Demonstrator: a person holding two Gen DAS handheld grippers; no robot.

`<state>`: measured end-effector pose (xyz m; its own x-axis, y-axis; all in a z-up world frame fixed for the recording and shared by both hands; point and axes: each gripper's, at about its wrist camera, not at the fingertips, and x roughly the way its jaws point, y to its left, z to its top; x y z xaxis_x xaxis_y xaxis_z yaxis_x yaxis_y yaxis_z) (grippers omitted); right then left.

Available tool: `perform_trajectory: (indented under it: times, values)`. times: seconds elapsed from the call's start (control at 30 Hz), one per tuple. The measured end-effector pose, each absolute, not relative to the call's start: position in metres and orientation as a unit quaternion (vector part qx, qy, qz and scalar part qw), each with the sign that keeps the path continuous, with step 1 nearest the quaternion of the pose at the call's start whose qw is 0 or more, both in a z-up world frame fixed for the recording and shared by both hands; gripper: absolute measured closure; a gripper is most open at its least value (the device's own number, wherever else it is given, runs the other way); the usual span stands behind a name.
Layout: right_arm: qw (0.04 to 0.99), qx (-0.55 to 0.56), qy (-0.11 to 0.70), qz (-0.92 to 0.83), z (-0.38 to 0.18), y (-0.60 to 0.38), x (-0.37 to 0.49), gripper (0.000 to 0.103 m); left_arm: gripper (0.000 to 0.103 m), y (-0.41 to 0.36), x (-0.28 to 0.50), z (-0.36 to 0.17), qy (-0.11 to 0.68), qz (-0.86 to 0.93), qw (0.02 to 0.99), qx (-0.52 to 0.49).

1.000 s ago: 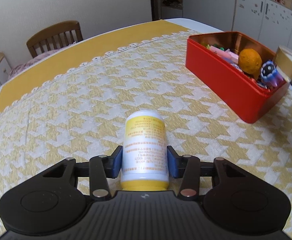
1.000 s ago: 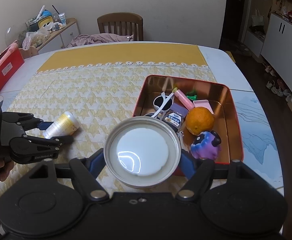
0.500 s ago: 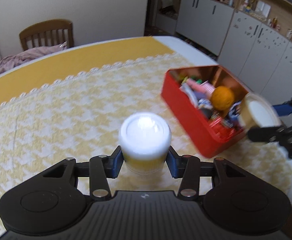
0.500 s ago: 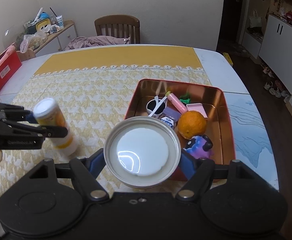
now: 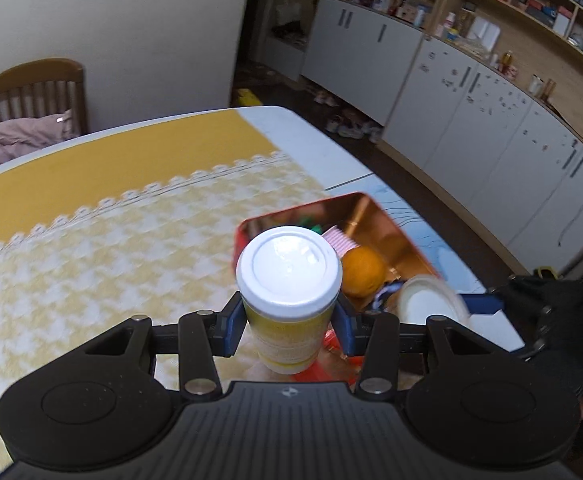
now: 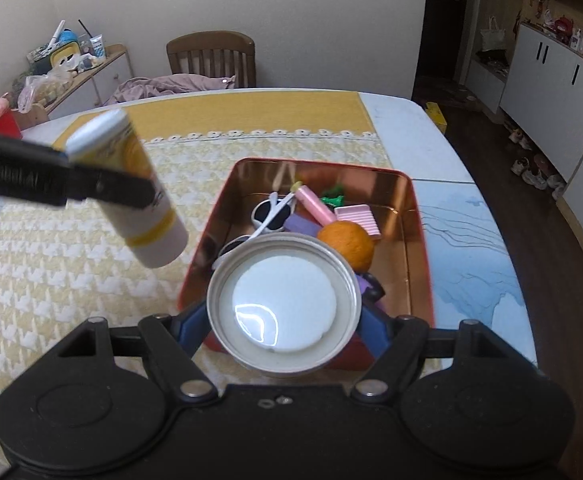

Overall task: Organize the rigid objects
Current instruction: 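Lift and carry the pill bottle and round lid over the red tin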

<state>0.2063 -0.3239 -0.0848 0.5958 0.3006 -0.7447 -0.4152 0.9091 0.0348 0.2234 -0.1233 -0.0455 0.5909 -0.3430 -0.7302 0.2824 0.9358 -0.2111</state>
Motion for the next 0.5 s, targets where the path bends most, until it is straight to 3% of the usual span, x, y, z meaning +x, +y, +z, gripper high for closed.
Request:
perform_trajectory:
  times: [0.5]
  values:
    - [0.884,-0.115,0.406,0.200,-0.101,-0.311,0.232,0.028,0.059,-0.186,0.288,-0.080,0.484,-0.193,0.854,0.010]
